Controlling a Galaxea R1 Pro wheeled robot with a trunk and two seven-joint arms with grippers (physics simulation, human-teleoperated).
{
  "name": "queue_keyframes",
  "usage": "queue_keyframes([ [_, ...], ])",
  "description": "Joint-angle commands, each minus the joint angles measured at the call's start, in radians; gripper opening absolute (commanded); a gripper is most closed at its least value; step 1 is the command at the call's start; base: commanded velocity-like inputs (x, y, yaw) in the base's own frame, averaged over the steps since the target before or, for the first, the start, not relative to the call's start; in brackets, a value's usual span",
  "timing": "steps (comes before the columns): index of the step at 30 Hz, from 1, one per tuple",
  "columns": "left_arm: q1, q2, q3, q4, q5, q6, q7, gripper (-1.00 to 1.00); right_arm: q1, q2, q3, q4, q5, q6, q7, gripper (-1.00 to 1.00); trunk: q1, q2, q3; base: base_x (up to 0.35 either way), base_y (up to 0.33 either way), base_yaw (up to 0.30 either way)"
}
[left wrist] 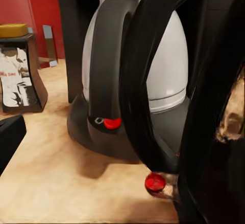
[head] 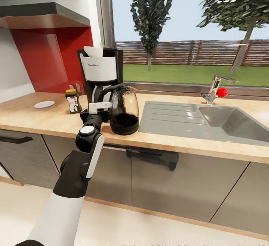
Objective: Set up a coffee station on the kitchen countertop: keep the coffee maker on the countertop, move the bottle of coffee from the kitchen shelf to the counter next to the coffee maker, place a paper coffee filter on top of the coffee maker, put the saucer next to the coffee maker with the coffee cup on the saucer, and place the electric kettle next to the coffee maker.
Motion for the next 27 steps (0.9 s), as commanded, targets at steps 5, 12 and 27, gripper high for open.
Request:
queue_keyframes([
  [5,-0.001,0.0,-0.001,-0.001,-0.001,0.006,0.004,1.0,-0.001,0.0,0.002,0.001,-0.007,-0.003,0.005,1.0,0.0,0.0,-0.001,-0.096,0.0,0.0],
  [12,-0.001,0.0,-0.001,-0.001,-0.001,0.006,0.004,1.0,-0.001,0.0,0.002,0.001,-0.007,-0.003,0.005,1.0,0.0,0.0,-0.001,-0.149,0.0,0.0],
  [27,-0.001,0.0,-0.007,-0.002,-0.001,0.006,-0.003,1.0,-0.001,0.0,0.002,0.001,-0.007,-0.003,0.005,1.0,0.0,0.0,-0.001,-0.08,0.0,0.0],
])
